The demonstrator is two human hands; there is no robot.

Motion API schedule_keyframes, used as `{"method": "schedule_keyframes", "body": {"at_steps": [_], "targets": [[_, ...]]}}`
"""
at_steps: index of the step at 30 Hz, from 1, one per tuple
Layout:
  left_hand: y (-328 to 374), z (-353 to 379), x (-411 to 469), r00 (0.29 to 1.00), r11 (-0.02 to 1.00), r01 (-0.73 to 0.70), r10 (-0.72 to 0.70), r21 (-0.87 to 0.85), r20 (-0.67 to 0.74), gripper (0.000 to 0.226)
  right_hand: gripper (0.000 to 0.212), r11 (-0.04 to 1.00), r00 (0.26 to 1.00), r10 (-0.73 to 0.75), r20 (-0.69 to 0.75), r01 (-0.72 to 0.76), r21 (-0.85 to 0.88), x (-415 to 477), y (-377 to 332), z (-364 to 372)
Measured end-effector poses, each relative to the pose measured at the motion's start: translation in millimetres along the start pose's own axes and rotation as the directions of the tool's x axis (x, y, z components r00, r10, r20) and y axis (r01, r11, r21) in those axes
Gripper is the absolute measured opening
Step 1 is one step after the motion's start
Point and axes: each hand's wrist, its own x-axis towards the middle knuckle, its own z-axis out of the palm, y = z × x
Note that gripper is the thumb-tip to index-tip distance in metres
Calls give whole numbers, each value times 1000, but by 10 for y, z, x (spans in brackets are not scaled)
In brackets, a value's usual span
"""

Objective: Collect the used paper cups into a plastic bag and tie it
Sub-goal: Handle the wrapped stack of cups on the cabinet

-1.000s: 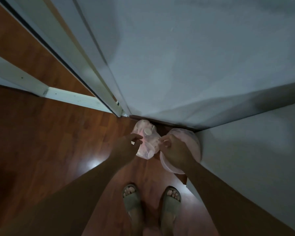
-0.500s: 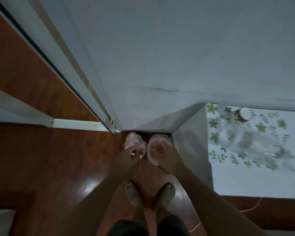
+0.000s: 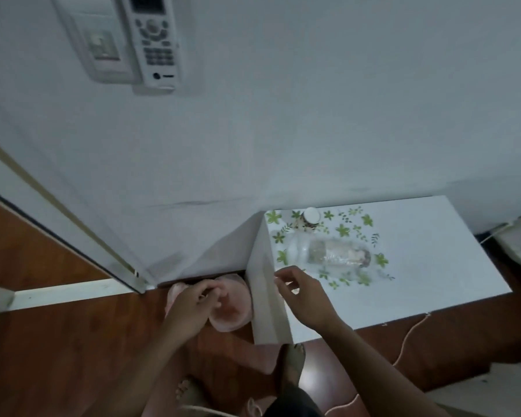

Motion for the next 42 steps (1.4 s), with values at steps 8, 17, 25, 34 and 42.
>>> {"method": "schedule_keyframes", "body": {"at_steps": [8,17,25,34,42], "targets": [[805,678,238,997,997,4,-9,-77,-74,17,49,939,984,-121,-133,70,-337,439,995,-1065],[1525,1602,838,986,984,167,-167,-54,0,57,108,756,975,119,190,36,-654,1108,1702,-1542],[1595,1879,908,950,931,307,-312,-196,4,42,108,749,932,85,352,173,-639,1247,1810,-1568],[1995,1675,762,909,881,320,-181,-349,376,34,91,781,904,-75,420,316,-539,1146,1532,-1999],[2092,1783,964,923,979,161,-104,-125,371,40,85,745,902,-114,417,355,-564,1058,1246,-2142]]}}
